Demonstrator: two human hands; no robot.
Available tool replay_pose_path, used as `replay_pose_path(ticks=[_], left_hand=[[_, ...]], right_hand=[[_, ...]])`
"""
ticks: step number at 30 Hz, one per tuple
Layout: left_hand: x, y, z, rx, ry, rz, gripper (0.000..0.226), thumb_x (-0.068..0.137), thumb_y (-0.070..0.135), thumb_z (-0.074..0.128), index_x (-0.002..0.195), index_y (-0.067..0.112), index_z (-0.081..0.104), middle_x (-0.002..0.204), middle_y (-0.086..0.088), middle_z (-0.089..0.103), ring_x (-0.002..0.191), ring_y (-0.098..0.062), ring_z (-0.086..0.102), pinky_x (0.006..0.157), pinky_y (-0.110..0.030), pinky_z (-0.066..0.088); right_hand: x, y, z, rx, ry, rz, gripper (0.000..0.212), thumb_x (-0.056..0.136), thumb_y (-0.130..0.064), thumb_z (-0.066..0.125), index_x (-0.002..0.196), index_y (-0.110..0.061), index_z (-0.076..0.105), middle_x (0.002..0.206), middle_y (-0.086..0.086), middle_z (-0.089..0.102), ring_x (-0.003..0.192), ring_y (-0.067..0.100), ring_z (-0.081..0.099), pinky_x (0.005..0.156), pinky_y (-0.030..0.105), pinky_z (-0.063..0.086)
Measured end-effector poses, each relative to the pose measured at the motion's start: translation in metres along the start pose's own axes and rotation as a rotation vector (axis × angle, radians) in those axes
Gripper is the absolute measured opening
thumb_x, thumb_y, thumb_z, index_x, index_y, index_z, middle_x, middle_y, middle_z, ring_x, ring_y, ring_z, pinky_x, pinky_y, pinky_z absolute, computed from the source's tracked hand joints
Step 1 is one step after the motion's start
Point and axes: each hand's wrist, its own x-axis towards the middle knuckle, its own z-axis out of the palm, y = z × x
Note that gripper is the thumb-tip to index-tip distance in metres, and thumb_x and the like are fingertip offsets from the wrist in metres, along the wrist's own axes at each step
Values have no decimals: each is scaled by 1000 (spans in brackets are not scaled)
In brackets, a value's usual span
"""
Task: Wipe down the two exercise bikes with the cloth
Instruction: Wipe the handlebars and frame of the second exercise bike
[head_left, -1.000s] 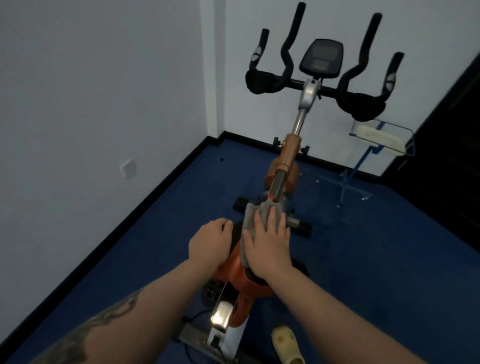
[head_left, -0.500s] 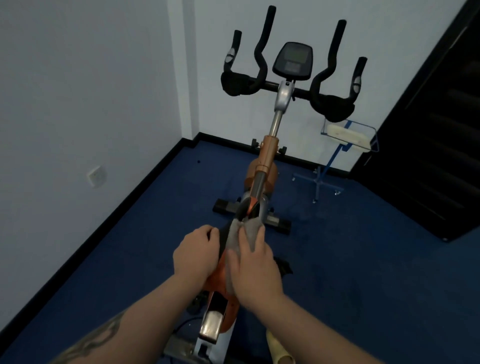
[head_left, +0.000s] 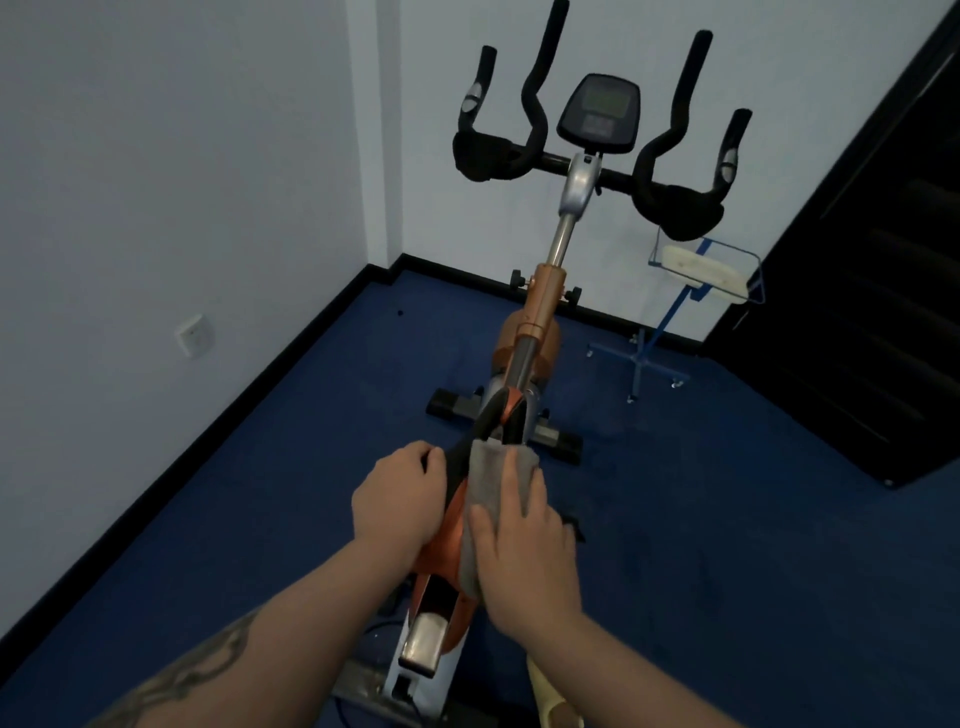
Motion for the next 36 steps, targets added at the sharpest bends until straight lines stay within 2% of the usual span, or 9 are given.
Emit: replay_pose_path(ticks=[2,4,6,8,14,19,25,30,36], left_hand=[[1,0,0,-7,4,1,29,99,39,37,90,31,63,77,13,58,68,-2,52,57,-28,38],[0,0,0,-9,11,6,30,98,39,38,87,30,63,76,12,59,67,-1,51,55,-26,36],[0,1,-1,-5,18,9,30,99,39,38,85,29,63,76,11,60,66,-2,51,55,-27,36],[-1,0,0,-1,25,5,31,99,39,38,86,28,64,74,13,56,65,-2,49,55,-27,35],[-1,1,1,39,36,-4,34,99,41,36,88,25,64,74,11,56,61,-1,45,50,-24,28],[-1,2,0,29,40,9,34,99,40,37,88,24,64,74,11,57,64,-3,49,53,-27,35],[-4,1,1,32,35,11,34,99,40,37,86,23,64,71,10,56,63,-4,50,53,-28,35],[0,4,-1,21,41,19,33,99,39,37,88,23,63,74,9,57,65,-5,51,54,-28,36],[-4,2,-1,26,14,18,33,99,39,36,90,23,64,78,8,60,70,-10,55,60,-31,42]], right_hand=[[8,0,-1,-50,6,22,63,94,-58,8,150,-40,-14,159,5,15,132,25,38,117,55,10],[27,-6,-6,8,-23,40,60,99,-52,19,152,-38,-4,155,8,23,125,27,45,113,51,23],[46,-11,-13,150,-70,75,59,101,-47,26,153,-38,-3,151,9,28,114,29,52,87,37,42],[47,-10,-16,189,-79,101,59,102,-46,27,153,-38,-4,151,8,27,110,28,53,75,33,43],[-20,-5,2,237,60,135,60,96,-57,20,148,-48,-8,159,-8,6,138,20,21,101,37,36],[39,-2,-15,425,-77,335,53,100,-52,25,150,-34,22,132,7,54,107,25,56,80,32,40],[-7,2,-2,510,45,268,57,96,-58,28,149,-37,18,139,-3,45,106,14,52,79,30,45],[26,1,-3,184,69,268,61,98,-54,27,142,-13,38,144,8,44,136,28,34,114,47,23],[37,0,-16,375,-131,283,63,100,-53,27,151,-17,20,138,11,50,117,28,54,88,34,42]])
